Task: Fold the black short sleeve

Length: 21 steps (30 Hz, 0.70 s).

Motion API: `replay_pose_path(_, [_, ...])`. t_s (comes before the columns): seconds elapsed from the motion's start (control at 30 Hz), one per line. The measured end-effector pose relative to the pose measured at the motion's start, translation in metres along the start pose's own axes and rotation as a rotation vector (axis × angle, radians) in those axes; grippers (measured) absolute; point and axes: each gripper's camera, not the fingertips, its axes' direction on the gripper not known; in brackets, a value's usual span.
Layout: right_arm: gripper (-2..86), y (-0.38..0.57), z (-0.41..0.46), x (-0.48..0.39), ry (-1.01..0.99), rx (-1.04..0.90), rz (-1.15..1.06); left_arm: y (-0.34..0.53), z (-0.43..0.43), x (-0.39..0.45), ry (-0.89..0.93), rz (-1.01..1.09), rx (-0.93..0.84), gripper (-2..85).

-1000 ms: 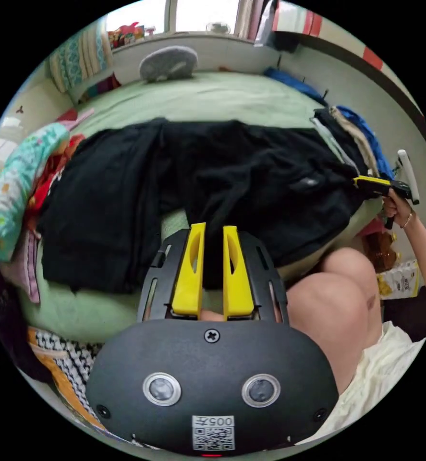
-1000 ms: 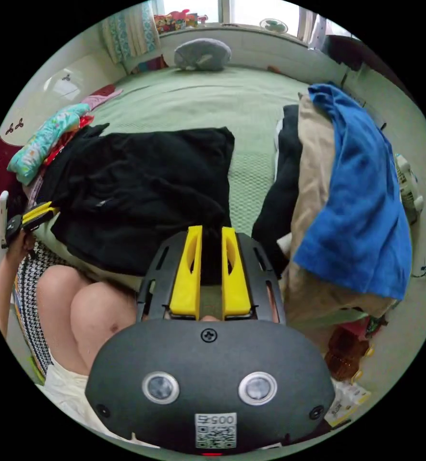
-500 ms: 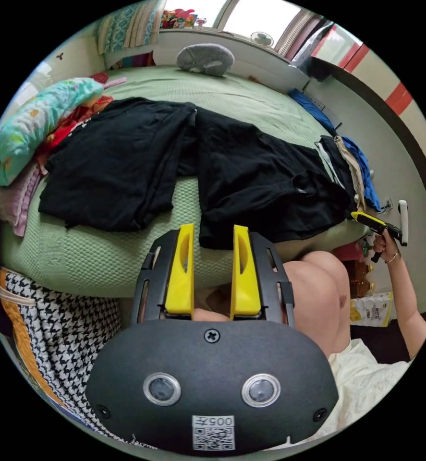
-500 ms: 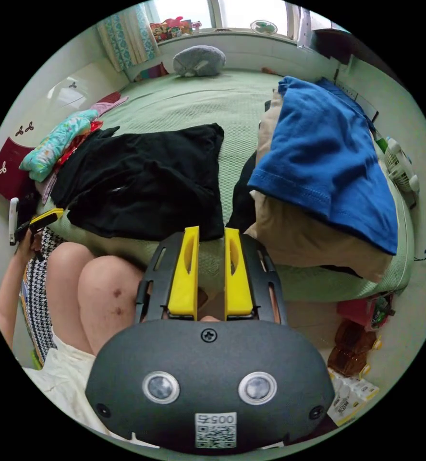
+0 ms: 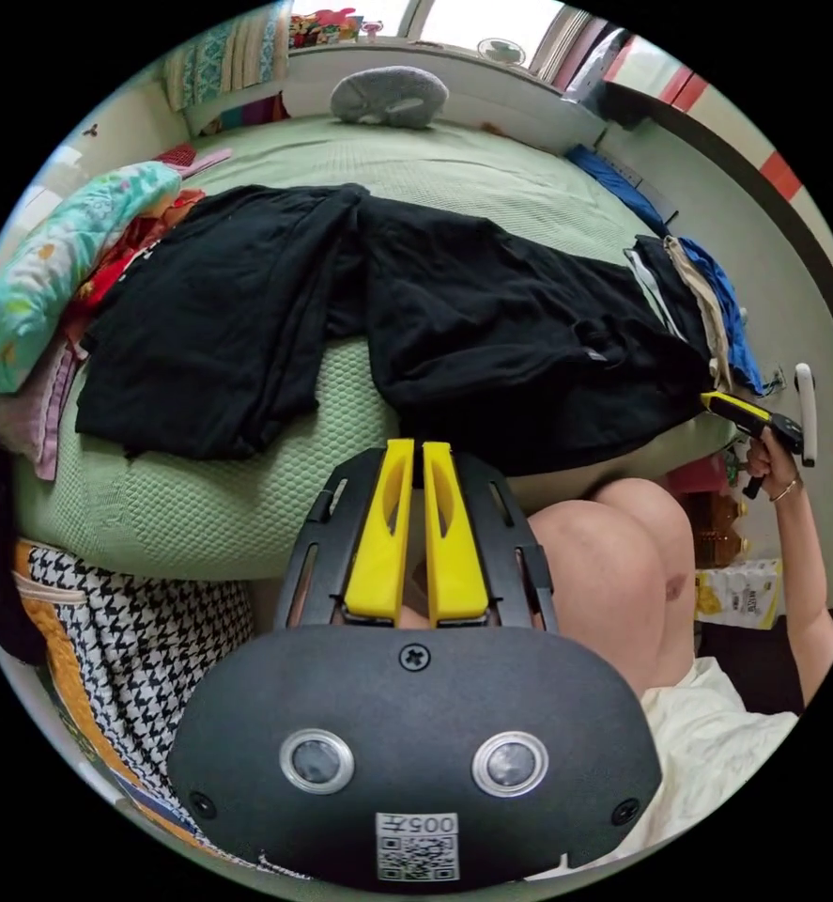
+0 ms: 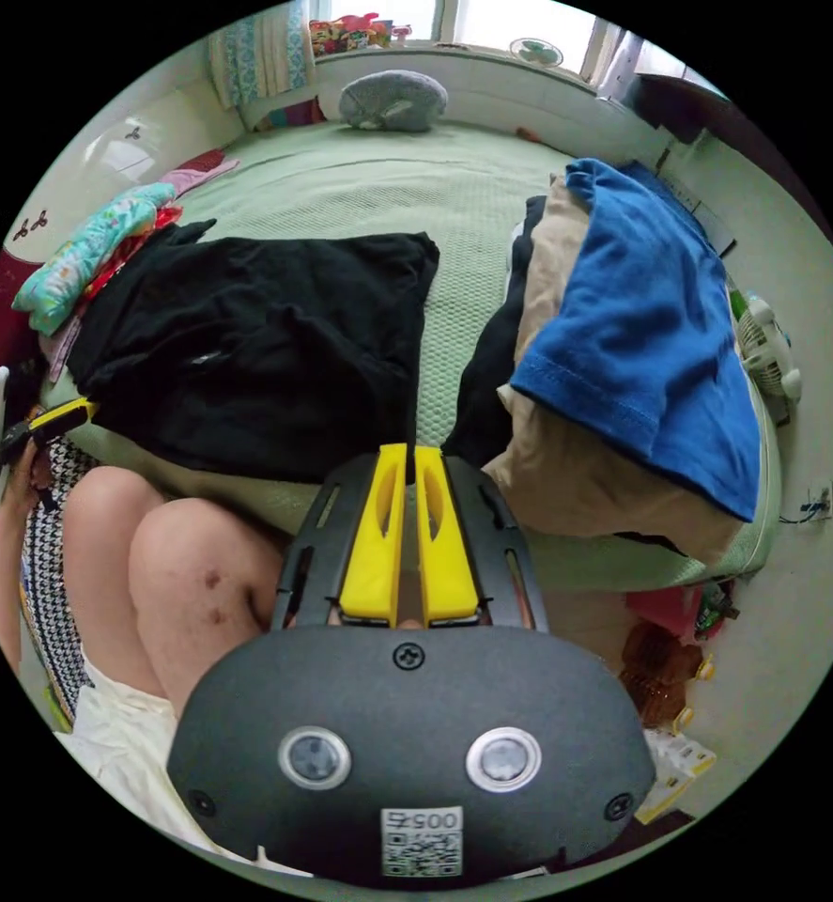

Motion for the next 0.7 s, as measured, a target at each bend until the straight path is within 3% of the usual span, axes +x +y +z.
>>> replay_pose_path(0.3, [0.9, 0.032, 0.015, 0.008, -0.034, -0.094, 0.009, 0.04, 0.019, 0.012, 0.048, -0.038, -0.102, 5.3])
replay_pose_path(0.4, [2.1, 0.046, -0.003, 0.003, -0.017, -0.066, -0.064, 0.054, 0.002, 0.023, 0.014, 0.005, -0.054, 5.6])
replay_pose_path(0.57, [5.4, 0.029, -0.027, -0.024, -0.154, 0.041, -0.093, 0.043, -0.013, 0.061, 0.086, 0.064, 0.035, 7.3])
replay_pose_path(0.7, [7.1, 0.006, -0.025, -0.06, -0.118, 0.066, -0.135, 0.031, -0.006, 0.104, 0.038, 0.146, 0.022, 8.2])
